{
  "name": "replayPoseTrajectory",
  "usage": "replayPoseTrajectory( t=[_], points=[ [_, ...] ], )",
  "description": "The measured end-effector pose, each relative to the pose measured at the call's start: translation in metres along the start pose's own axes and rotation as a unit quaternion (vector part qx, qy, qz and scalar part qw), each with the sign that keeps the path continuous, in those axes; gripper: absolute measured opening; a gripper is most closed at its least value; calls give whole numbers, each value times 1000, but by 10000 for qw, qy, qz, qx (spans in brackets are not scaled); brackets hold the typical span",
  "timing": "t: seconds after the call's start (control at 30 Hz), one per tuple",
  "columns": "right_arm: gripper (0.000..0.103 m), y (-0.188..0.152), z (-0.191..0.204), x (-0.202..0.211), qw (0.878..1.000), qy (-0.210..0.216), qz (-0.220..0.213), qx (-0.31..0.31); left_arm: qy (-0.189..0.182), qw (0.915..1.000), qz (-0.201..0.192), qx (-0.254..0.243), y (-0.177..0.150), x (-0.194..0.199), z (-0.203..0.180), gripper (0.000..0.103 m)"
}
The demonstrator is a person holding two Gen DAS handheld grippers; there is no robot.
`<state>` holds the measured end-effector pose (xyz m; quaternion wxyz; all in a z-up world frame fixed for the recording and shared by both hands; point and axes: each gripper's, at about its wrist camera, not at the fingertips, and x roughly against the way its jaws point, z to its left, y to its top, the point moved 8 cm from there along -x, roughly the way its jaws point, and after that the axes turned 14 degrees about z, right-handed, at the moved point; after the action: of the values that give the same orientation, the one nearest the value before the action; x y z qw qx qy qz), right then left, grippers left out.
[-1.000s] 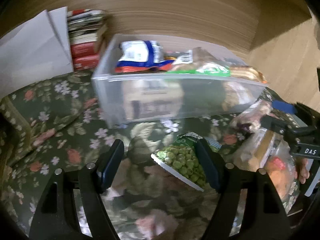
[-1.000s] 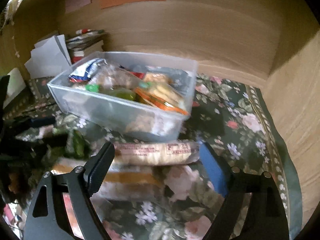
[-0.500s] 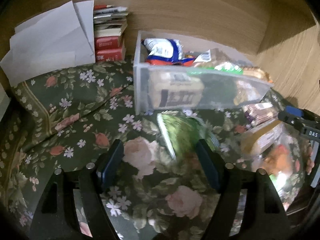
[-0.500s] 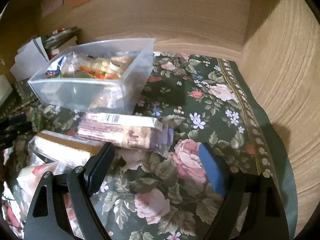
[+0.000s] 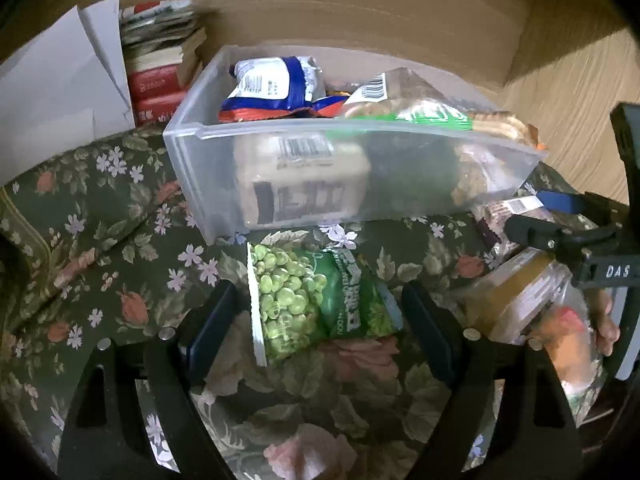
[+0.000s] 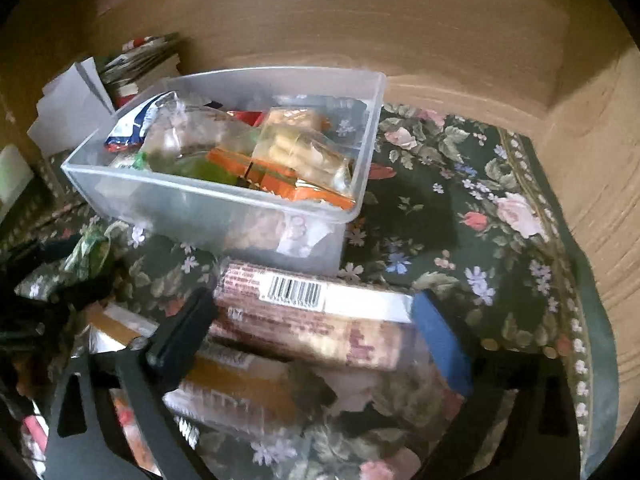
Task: Organize snacks
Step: 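Grasp the green pea snack bag with the left tool while the right tool reaches the wafer bar, then lift the pea bag with the left tool while the right tool grasps the wafer bar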
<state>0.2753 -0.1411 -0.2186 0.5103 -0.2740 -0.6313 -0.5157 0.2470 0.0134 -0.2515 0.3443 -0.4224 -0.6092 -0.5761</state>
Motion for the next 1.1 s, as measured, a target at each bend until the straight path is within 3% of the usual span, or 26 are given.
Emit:
replayPoseTrajectory(
  t=[0.1,0.27,0.57,0.7,0.8,0.93,1.1],
  points=[
    [103,1,1,-3,10000,5,0,10,13,10000,-34,-57,2,-3,-2,64],
    [103,1,-5,-5,9999,84,57,-40,-50,9999,-89,-50,0,-1,-1,54],
    [103,-24,-63,12,9971,-438,13,-618,-106,9998,-172,55,-18,18,22,51],
    [99,-43,-74,18,9966,-430,180,-684,-86,9997,-200,97,-24,24,30,50],
    [100,-49,-80,37,9969,-321,-65,-722,-124,9995,-209,180,-28,28,34,50],
    [100,-31,-74,50,9974,-500,-331,-389,-186,9991,-275,276,-30,39,41,51],
    [100,-12,-55,27,9987,-424,-132,245,-145,9990,-328,284,-30,51,46,51]
  ],
)
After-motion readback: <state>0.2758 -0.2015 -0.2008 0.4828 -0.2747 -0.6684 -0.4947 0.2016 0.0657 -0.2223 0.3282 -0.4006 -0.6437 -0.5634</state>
